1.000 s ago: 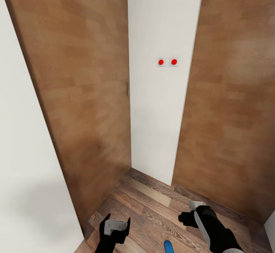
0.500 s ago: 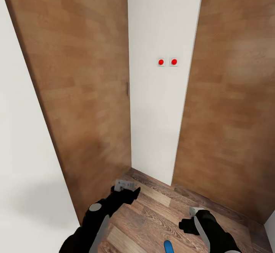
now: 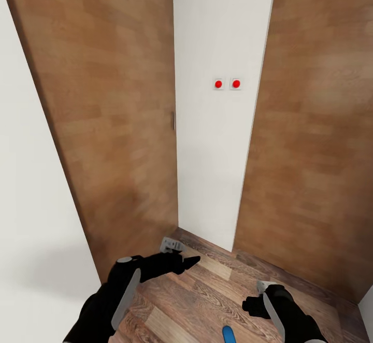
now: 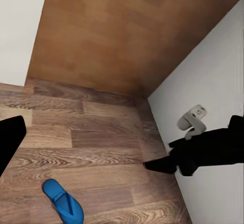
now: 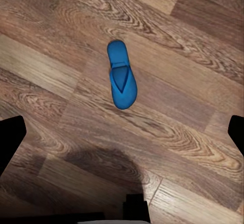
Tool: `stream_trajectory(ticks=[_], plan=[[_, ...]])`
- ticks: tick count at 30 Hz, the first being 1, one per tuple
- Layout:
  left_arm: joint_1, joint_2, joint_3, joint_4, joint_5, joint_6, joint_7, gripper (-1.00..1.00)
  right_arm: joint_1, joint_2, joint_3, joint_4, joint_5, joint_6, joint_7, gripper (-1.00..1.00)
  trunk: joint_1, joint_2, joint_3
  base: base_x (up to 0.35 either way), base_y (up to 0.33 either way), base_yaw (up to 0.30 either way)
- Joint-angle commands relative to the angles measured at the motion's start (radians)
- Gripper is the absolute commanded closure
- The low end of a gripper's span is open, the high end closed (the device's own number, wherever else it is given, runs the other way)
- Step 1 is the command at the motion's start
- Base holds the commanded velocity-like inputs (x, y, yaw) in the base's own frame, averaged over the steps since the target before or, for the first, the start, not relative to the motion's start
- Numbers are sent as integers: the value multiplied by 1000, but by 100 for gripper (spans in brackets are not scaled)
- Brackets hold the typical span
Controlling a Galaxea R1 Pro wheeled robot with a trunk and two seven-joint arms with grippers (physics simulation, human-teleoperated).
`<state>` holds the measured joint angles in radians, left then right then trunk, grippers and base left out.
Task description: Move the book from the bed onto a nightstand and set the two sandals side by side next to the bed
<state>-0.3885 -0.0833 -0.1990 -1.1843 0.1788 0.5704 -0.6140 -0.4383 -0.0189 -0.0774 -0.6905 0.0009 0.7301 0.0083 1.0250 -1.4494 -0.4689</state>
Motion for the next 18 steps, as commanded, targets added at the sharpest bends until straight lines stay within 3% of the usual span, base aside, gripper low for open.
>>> stream_trajectory(ticks=[1, 9, 18], plan=[[-1, 0, 5, 0, 7, 8, 5, -100, 0, 0, -1, -1, 1, 5, 1, -100, 0, -1, -1, 0, 0, 0], [-1, -1, 50, 0, 10, 8, 28, -100, 0, -1, -1, -1, 5, 5, 1, -100, 11, -22, -11, 0, 0, 0], [-1, -2, 57, 0, 8, 8, 29, -100, 0, 0, -1, -1, 5, 5, 0, -100, 46, -85, -39, 0, 0, 0]])
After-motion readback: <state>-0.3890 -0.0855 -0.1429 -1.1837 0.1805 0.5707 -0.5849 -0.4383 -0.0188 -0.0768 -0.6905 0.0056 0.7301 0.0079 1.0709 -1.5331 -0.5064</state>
